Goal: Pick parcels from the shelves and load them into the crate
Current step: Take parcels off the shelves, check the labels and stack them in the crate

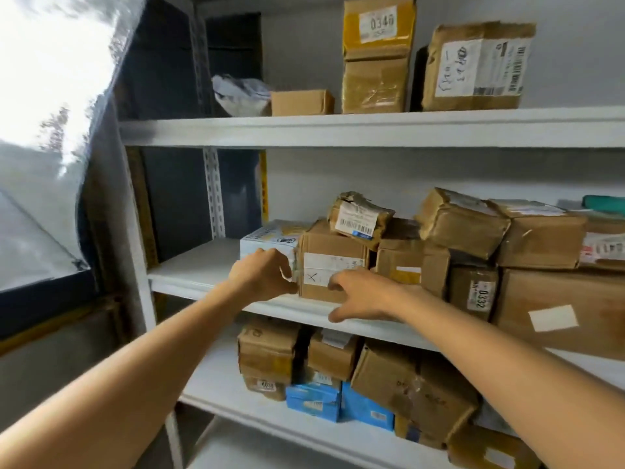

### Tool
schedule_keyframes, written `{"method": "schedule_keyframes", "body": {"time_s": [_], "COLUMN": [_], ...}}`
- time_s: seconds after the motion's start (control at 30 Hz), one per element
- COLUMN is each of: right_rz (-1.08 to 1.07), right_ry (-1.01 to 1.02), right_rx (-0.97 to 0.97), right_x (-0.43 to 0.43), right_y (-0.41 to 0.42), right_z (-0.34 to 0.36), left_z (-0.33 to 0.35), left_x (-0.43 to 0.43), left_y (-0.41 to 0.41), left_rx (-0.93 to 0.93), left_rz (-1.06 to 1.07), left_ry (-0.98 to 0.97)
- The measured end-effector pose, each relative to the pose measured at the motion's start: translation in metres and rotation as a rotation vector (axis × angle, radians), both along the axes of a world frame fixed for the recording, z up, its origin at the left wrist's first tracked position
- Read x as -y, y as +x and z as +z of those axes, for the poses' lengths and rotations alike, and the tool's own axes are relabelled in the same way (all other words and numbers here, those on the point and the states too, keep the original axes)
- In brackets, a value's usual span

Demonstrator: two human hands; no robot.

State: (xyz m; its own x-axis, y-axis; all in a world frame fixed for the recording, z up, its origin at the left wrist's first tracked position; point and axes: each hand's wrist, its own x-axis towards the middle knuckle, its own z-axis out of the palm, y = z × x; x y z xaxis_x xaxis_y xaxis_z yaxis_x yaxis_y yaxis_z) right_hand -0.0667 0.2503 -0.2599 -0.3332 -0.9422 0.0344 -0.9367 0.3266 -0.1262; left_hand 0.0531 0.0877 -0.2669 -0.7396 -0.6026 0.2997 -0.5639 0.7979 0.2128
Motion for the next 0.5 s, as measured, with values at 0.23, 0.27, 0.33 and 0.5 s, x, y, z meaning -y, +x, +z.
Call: {"method": "schedule_keyframes", "body": {"time_s": [0.23, 0.27, 0.33, 0.5], "right_rz": [0.005, 0.002, -0.007, -0.004], "right_ry": [-0.150, -0.175, -0.204, -0.218], "right_rx": [0.053, 0.061, 0.067, 0.057], "right_x": [0.087, 0.097, 0.115, 0.146], "right_y": [0.022, 0.024, 0.024, 0.014], "right_z": [-0.012, -0.014, -0.018, -0.026], "left_z": [-0.010, -0.011, -0.013, -0.018], "left_x": [0.078, 0.088, 0.103, 0.133], "left_y": [0.025, 0.024, 0.021, 0.009], "left_rx": [-0.135, -0.157, -0.194, -0.289], "left_rz": [0.106, 0.110, 0.116, 0.107], "left_ry": [0.029, 0.024, 0.012, 0.035]}}
